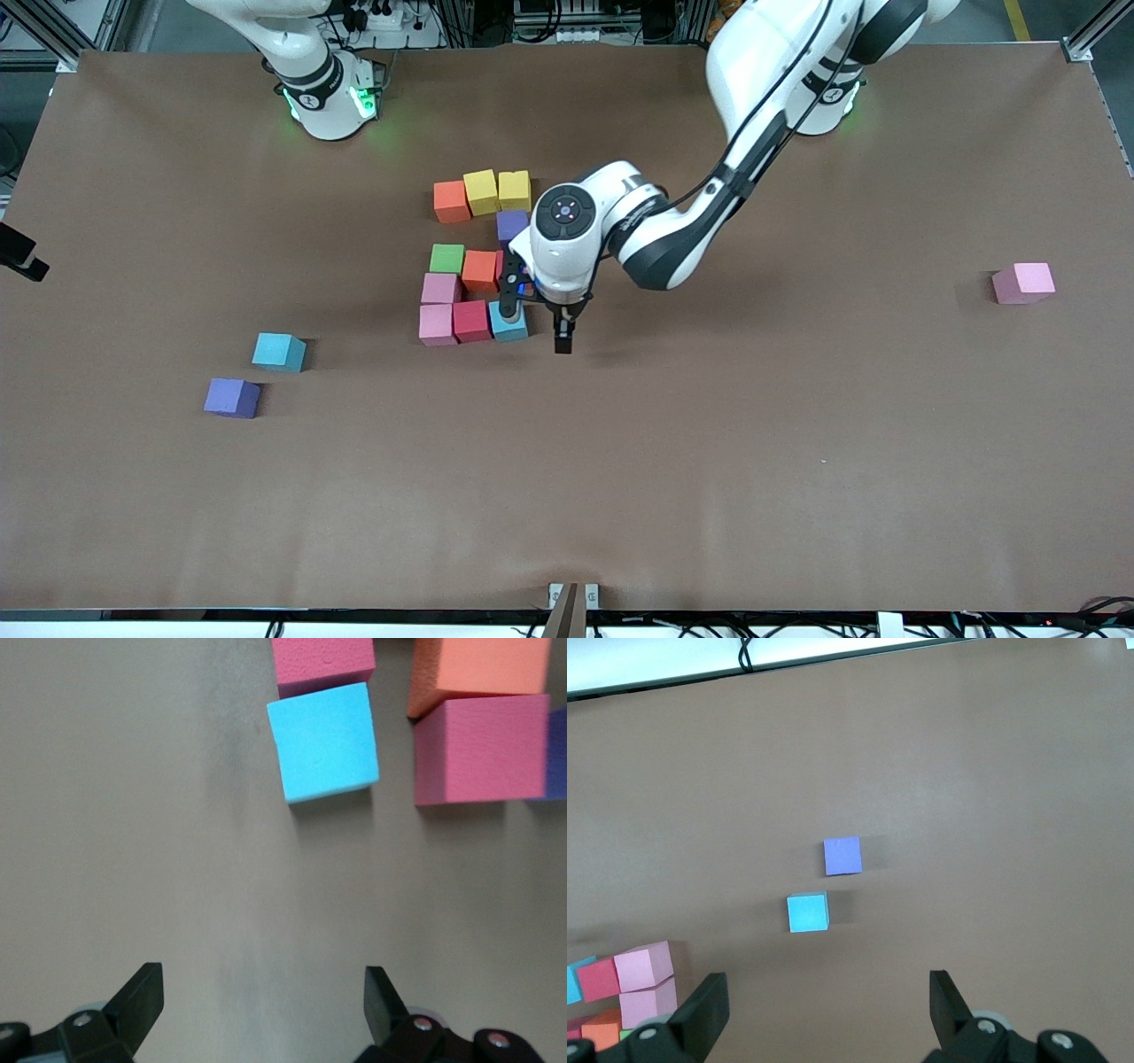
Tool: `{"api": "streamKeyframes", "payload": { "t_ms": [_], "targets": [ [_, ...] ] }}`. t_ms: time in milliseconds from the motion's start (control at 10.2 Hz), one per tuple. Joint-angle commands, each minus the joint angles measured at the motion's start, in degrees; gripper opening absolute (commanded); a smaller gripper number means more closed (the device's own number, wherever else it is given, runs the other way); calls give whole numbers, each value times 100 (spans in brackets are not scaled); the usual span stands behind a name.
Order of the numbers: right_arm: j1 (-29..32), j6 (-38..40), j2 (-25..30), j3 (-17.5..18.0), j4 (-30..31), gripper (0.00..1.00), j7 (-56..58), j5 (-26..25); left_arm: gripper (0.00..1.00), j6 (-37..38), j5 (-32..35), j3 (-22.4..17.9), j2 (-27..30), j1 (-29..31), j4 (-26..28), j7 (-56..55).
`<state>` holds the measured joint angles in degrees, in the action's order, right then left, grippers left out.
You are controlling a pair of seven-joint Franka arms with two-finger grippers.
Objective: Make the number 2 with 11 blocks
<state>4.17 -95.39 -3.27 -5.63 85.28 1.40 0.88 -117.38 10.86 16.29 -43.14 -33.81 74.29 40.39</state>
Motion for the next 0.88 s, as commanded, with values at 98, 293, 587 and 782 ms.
{"api": "streamKeyframes", "payload": {
  "t_ms": [98, 293, 587, 782],
  "targets": [
    [32, 64, 72, 44, 32, 100, -43, 17, 100, 784, -436, -47, 621, 645, 130, 267],
    [23, 91, 72, 53, 32, 100, -43, 17, 100, 1136, -549, -396, 963, 849, 112, 688],
    [-39, 99, 72, 53, 32, 100, -43, 17, 100, 1717, -1453, -1565, 1421, 832, 95, 883],
    [-56, 126, 72, 53, 32, 100, -43, 17, 100, 2138, -1473, -2232, 1676, 779, 103, 857]
  ]
}}
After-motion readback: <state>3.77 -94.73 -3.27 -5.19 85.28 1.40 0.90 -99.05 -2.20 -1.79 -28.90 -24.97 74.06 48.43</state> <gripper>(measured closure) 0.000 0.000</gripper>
